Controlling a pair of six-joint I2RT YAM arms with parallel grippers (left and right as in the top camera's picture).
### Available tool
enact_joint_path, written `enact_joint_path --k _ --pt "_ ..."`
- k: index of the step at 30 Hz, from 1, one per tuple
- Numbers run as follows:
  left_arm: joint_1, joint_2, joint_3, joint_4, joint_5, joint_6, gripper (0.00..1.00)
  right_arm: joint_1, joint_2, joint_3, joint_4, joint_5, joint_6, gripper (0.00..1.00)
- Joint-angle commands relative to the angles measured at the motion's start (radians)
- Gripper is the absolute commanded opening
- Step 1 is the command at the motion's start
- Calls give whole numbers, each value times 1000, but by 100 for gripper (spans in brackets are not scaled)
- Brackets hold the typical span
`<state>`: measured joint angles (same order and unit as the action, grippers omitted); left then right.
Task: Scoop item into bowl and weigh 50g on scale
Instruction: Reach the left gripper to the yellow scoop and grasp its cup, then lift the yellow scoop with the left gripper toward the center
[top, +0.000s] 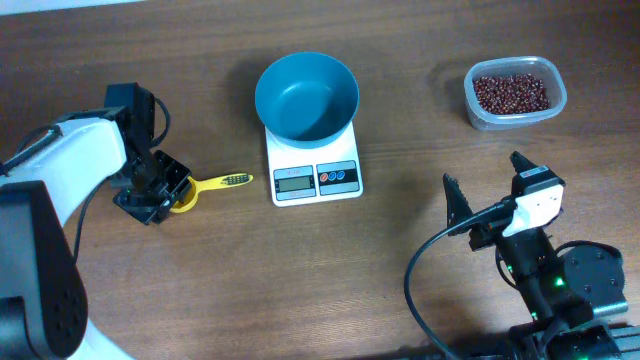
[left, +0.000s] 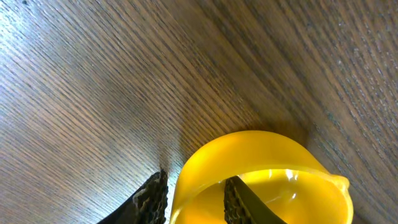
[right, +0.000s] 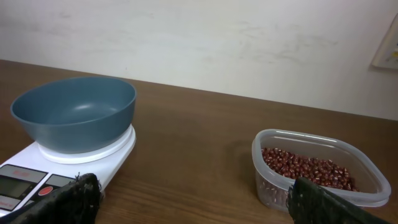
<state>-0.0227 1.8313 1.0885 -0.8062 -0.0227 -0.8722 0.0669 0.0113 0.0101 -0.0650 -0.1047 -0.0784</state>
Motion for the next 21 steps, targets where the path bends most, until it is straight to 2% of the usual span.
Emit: enact_joint_path --k 1,3,6,7,9,11,13,15,17,19,21 --pt "4 18 5 -2 -3 -2 40 4 -6 -5 -7 5 7 99" --pt "4 18 5 -3 17 -2 98 4 -6 -5 -7 5 7 99" --pt "4 18 5 -2 69 -3 99 4 -6 -5 -7 5 7 99" --pt "4 18 5 0 69 -3 89 4 -6 -5 -7 5 7 99" --pt "4 18 5 2 69 -24 50 4 -6 -5 -7 5 7 99" --pt "4 18 5 2 71 -64 19 4 -6 -5 -7 5 7 99" --pt "4 18 5 3 71 -106 0 4 -6 -5 -7 5 7 99" --pt "4 18 5 12 69 -98 0 4 -6 -5 -7 5 7 99" --pt "11 5 14 -10 91 5 0 4 -6 -5 -7 5 7 99" --pt "60 -60 77 -172 83 60 0 4 -6 -5 -7 5 7 99" --pt "90 -127 91 -232 87 86 0 4 -6 -5 -7 5 7 99"
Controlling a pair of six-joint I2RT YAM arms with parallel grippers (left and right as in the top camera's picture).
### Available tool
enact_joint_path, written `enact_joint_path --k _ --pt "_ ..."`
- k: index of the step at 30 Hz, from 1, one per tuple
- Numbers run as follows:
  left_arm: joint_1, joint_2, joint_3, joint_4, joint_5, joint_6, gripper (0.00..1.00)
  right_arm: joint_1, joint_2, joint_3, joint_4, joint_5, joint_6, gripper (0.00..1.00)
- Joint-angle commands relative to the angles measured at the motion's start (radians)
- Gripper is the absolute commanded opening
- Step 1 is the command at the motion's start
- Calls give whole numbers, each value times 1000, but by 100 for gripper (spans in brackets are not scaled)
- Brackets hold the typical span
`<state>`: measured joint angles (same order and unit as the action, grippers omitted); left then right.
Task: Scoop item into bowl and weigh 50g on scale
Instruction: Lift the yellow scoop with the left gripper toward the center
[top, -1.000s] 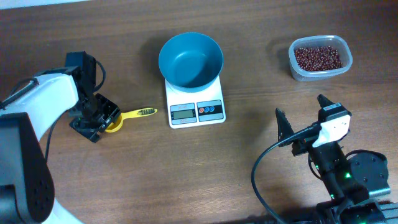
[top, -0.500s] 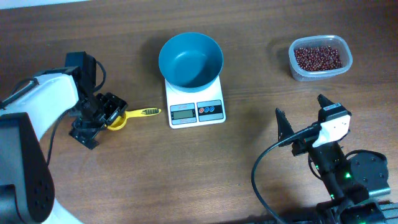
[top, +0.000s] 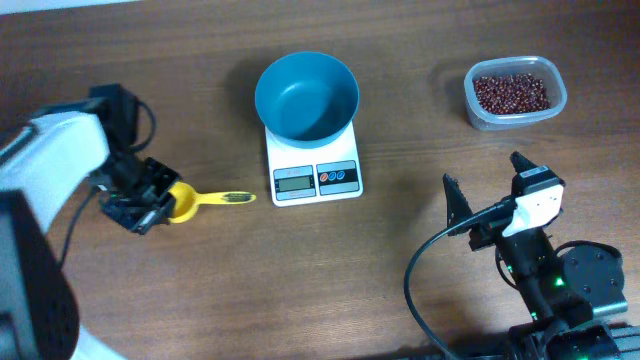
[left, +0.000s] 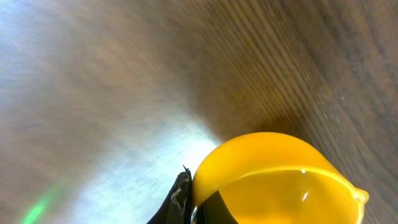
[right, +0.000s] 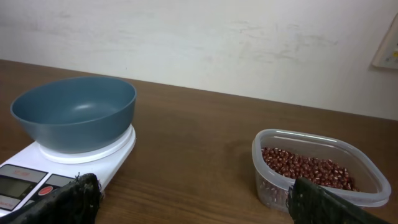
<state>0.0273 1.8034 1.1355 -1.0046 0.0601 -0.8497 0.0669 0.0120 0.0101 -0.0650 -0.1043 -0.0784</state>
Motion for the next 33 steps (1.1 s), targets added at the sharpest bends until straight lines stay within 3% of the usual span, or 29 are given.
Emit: enact_joint_path --k 1,5,8,11,16,19,23,27,30,33 --pt "65 -179 44 -79 6 98 0 4 -6 -5 -7 5 7 99" --pt "72 -464 43 -201 194 310 0 4 -6 -5 -7 5 7 99" --pt "71 -599 43 -312 196 375 0 4 -6 -5 -7 5 7 99" --pt "71 -718 -5 -392 211 373 0 4 -6 -5 -7 5 7 99" --pt "71 -890 -302 -272 379 367 0 4 -6 -5 -7 5 7 99" --pt "71 -888 -437 -256 424 161 0 4 -6 -5 -7 5 7 99" --pt "71 -889 -493 -246 555 126 0 4 -6 -5 -7 5 7 99" --pt "65 -890 -494 -341 539 -81 0 4 -6 -5 -7 5 7 99" --pt "-41 -890 -494 -322 500 -196 0 4 -6 -5 -7 5 7 99" --pt "-243 -890 -494 -146 476 -391 0 4 -6 -5 -7 5 7 99"
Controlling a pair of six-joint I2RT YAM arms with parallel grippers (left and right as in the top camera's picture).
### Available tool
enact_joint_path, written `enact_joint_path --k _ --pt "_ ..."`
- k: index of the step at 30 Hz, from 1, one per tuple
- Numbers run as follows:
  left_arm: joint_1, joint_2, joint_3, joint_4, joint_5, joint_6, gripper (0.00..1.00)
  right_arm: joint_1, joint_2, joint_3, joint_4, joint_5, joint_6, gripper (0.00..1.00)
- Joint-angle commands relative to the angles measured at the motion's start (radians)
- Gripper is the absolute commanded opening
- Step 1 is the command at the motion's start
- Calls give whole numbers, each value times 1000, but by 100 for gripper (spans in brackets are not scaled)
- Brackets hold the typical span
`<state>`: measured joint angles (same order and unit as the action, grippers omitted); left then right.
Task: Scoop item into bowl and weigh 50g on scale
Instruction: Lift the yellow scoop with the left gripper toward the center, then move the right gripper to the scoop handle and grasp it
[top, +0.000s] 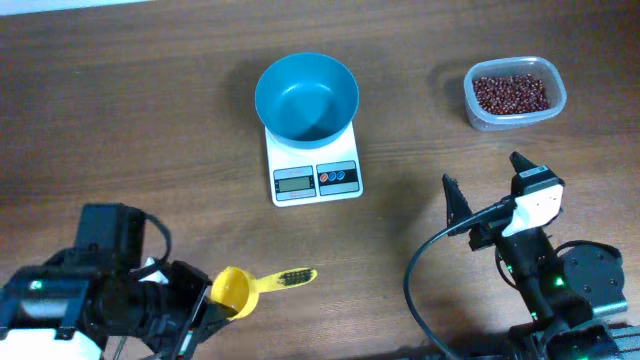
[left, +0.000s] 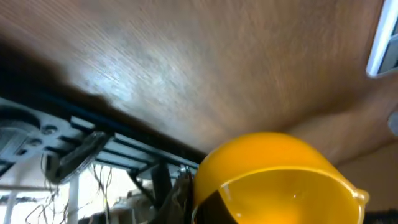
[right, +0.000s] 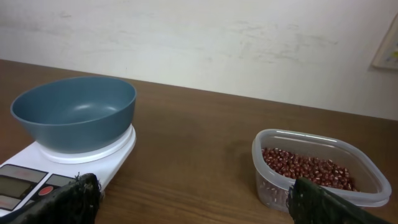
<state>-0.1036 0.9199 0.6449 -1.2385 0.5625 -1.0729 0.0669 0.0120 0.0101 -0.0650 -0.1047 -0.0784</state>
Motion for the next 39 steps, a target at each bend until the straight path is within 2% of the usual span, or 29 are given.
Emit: enact_joint_path --k 1,3,5,11,15,16,17,20,21,23,25,28,30,32,36,38,39 --pt "-208 -6 -3 176 -47 -233 0 4 -6 -5 -7 5 7 99" --pt "-320 -5 -3 276 -106 -329 0 4 -6 -5 -7 5 7 99" --pt "-392 -5 -3 311 -145 -401 0 4 -6 -5 -7 5 7 99" --pt "-401 -5 -3 310 -175 -488 0 4 -6 -5 -6 2 8 99" --pt "-401 -5 -3 302 -306 -513 0 5 -6 -5 -5 -37 84 99" --pt "-401 -5 -3 290 -328 -512 0 5 -6 -5 1 -76 197 99" --pt "-401 -5 -3 260 -347 -512 0 5 -6 -5 4 -152 392 99" --pt "-400 -5 -3 183 -365 -499 0 5 -6 -5 19 -608 813 99" --pt "-397 -5 -3 174 -385 -456 0 5 -6 -5 19 -705 917 99" --pt "-396 -5 -3 175 -408 -370 0 5 -6 -5 18 -943 1282 99" --pt "-365 -5 -2 189 -410 -227 0 5 -6 -5 18 -1063 1435 99" --pt "-243 -4 35 190 -394 -31 0 5 -6 -5 24 -951 1424 99" --pt "-172 18 104 189 -364 94 0 5 -5 -5 47 -919 1289 99" --pt "-144 86 185 174 -349 200 0 5 3 -4 46 -915 1286 99" --pt "-143 278 270 163 -349 233 0 5 99 70 46 -885 1294 99" --pt "-143 312 276 163 -336 233 0 5 221 148 47 -890 1258 99" --pt "-143 309 276 163 -314 233 0 5 346 233 46 -924 1204 99"
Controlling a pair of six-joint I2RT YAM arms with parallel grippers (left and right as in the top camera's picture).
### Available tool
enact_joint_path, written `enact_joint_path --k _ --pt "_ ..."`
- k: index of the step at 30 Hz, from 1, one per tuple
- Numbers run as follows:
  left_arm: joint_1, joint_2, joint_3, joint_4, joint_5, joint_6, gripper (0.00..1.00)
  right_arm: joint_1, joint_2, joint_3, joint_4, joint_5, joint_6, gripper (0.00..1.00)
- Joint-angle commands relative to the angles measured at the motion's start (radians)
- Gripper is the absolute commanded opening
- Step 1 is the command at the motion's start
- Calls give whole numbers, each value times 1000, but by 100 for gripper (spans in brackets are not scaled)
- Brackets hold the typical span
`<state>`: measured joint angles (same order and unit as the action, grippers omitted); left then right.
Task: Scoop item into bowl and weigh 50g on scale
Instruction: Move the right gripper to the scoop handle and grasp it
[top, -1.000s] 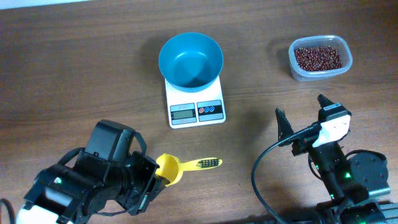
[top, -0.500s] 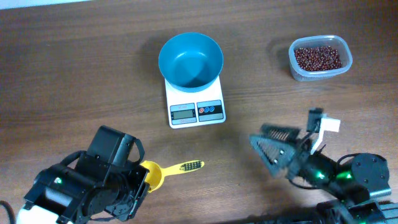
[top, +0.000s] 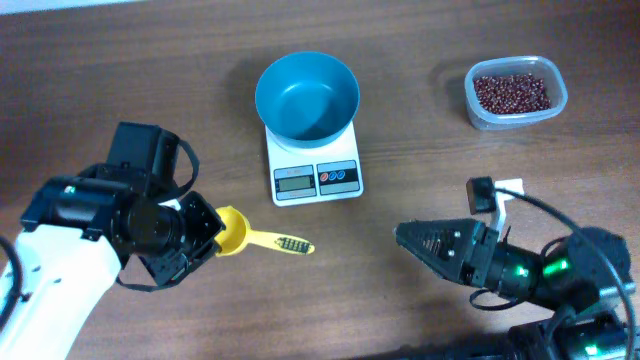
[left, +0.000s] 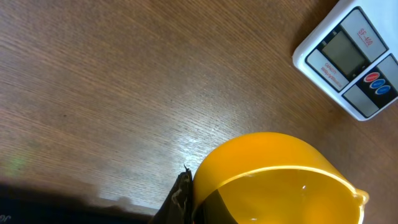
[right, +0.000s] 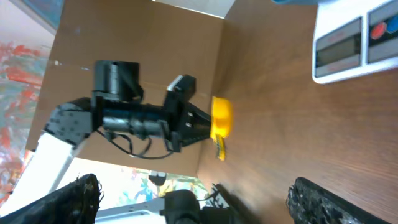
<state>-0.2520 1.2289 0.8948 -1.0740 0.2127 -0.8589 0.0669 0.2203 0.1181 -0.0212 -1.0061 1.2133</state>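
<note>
My left gripper is shut on the rim of the yellow scoop, whose handle points right. In the left wrist view the scoop's cup fills the bottom, with one finger pressed against its wall. The white scale carries the empty blue bowl at centre back. A clear tub of red beans stands at the back right. My right gripper points left, low over the front right, open and empty. Its wrist view shows the scale and the scoop.
The left arm's white body fills the front left corner. The right arm's base and cable sit at the front right. Bare wooden tabletop lies between the scale and the bean tub.
My left gripper, still holding the scoop, has moved from the table's front edge back toward the scale. My right arm has swung from facing the far wall to pointing left.
My left gripper first straddled the scoop's rim, left of the scale, with its jaws apart. Then it was shut on the rim. Later it held the scoop near the front edge, now just front-left of the scale. The right arm stayed still until now.
</note>
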Motion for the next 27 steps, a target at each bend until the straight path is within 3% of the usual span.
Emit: enact_joint_path --k 1,5,7,9,10,14,17,19,21,24,26,27 --pt "5 -1 26 -3 55 19 0 5 206 177 2 -44 -119 99" --pt "5 -1 26 -36 97 19 0 5 517 475 -6 -218 -215 99" --pt "5 -1 26 -69 110 19 0 5 584 572 -124 -155 -318 99" --pt "5 -1 26 -102 110 20 0 5 670 727 -657 253 -733 99" --pt "5 -1 26 -119 108 20 0 5 684 795 -800 334 -812 99" --pt "5 0 26 -124 106 20 0 5 617 1089 -1301 465 -925 99" --pt "5 0 26 -124 108 19 0 5 529 1069 -1524 455 -925 99" --pt "5 0 26 -119 188 1 0 5 503 1022 -1534 318 -1027 99" --pt "5 0 26 -115 264 -116 0 5 497 931 -1456 127 -1033 99" --pt "2 0 26 -114 315 -163 0 5 497 743 -1292 21 -964 99" --pt "-45 0 26 -98 311 -327 0 5 497 561 -1107 -98 -903 99" --pt "-67 0 26 -72 301 -327 0 5 497 528 -1073 -97 -890 99"
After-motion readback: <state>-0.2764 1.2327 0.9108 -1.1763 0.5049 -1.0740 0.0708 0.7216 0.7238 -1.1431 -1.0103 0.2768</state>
